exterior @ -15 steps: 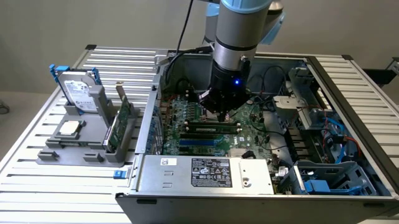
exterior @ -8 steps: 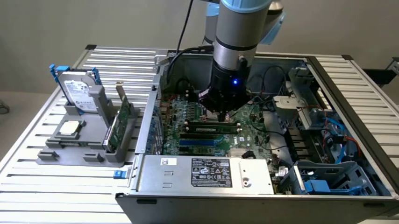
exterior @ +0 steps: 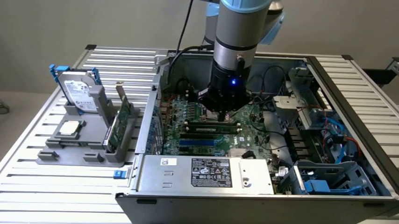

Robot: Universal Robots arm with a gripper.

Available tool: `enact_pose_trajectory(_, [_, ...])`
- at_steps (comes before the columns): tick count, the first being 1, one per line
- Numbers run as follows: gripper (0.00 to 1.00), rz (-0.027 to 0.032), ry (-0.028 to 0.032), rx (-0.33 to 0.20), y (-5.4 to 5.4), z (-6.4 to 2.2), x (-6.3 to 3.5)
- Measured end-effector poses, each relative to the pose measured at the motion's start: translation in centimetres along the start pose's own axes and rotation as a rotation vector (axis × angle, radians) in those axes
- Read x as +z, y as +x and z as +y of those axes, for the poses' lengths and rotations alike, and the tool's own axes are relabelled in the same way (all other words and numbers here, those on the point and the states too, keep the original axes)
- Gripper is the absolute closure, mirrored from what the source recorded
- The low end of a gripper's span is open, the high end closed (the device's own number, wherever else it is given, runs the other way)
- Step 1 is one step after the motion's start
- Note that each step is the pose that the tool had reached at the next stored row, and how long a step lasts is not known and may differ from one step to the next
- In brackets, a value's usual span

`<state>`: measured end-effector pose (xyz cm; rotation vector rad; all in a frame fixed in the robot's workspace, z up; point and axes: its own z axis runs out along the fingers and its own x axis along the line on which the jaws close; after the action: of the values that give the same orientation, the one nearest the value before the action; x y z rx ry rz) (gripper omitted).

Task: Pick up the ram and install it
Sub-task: 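Press down the ram until it locks into place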

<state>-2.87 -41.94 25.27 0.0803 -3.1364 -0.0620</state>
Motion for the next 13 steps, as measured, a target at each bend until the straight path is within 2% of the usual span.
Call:
enact_pose_trajectory(5, [0.89,-0.0002,-0.0029,0.004,1.3,-0.05,-0.01])
enact_pose_trajectory(10, [0.89,-0.0007,-0.0114,0.005,1.3,-0.94,-0.08])
enact_pose_trajectory(13, [0.89,-0.0008,-0.0113,0.005,1.3,-0.93,-0.08])
